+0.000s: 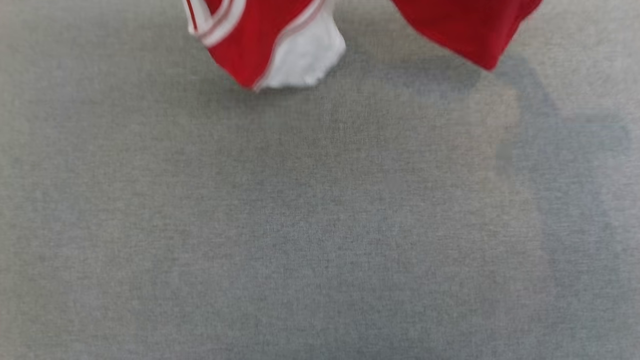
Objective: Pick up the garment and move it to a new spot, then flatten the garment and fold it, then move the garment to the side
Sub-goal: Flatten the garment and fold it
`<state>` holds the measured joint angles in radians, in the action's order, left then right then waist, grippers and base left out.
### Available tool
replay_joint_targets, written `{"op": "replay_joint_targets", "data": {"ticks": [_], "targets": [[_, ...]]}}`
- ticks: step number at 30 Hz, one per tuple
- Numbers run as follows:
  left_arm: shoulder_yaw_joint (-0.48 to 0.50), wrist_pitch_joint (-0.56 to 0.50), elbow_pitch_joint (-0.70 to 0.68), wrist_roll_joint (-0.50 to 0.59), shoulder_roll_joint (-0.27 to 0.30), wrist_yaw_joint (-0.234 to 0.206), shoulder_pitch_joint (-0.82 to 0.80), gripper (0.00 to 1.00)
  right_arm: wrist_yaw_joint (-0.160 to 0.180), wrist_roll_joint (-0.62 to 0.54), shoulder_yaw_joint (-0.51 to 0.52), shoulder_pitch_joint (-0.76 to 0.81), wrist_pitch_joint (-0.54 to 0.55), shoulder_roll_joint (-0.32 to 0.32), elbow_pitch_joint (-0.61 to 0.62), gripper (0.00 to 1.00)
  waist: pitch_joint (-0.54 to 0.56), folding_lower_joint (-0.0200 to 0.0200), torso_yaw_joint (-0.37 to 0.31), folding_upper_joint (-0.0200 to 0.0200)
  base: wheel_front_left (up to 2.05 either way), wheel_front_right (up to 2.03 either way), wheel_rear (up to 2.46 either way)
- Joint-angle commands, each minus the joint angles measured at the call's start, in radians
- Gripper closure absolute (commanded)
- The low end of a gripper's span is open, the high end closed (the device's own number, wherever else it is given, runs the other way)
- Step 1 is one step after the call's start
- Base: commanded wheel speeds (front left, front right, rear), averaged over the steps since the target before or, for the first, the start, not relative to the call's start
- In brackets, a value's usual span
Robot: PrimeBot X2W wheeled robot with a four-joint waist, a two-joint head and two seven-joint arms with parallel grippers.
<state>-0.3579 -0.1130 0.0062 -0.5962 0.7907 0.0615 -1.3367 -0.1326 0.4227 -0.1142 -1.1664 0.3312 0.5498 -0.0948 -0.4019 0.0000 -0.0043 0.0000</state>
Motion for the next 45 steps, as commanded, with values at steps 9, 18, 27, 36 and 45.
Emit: {"op": "replay_joint_targets", "data": {"ticks": [9, 18, 27, 36, 45], "targets": [[-0.071, 0.116, 0.402, 0.131, -0.113, 0.044, -0.415, 1.0, 0.002, -0.118, -0.074, -0.354, -0.196, -0.086, -0.303, 1.0, -0.279, 0.0, -0.01, 0.0, 0.0, 0.0, 0.0], [-0.084, 0.342, 0.685, 0.177, -0.213, 0.055, -0.64, 1.0, 0.002, -0.246, -0.028, -0.577, -0.435, -0.187, -0.581, 1.0, -0.345, 0.0, -0.006, 0.0, 0.0, 0.0, 0.0], [-0.038, 0.374, 0.679, 0.159, -0.281, 0.066, -0.499, 1.0, 0.002, -0.265, -0.073, -0.563, -0.556, -0.224, -0.737, 1.0, -0.353, 0.0, 0.035, 0.0, 0.0, 0.0, 0.0], [0.032, 0.375, 0.509, 0.113, -0.382, 0.069, -0.071, 1.0, 0.002, -0.181, -0.174, -0.325, -0.591, -0.199, -0.72, 1.0, -0.273, 0.0, 0.073, 0.0, 0.0, 0.0, 0.0], [0.006, 0.375, 0.373, 0.089, -0.433, 0.069, 0.321, 1.0, 0.002, -0.066, -0.219, -0.008, -0.593, -0.13, -0.608, 1.0, -0.124, 0.0, 0.095, 0.0, 0.0, 0.0, 0.0]]}}
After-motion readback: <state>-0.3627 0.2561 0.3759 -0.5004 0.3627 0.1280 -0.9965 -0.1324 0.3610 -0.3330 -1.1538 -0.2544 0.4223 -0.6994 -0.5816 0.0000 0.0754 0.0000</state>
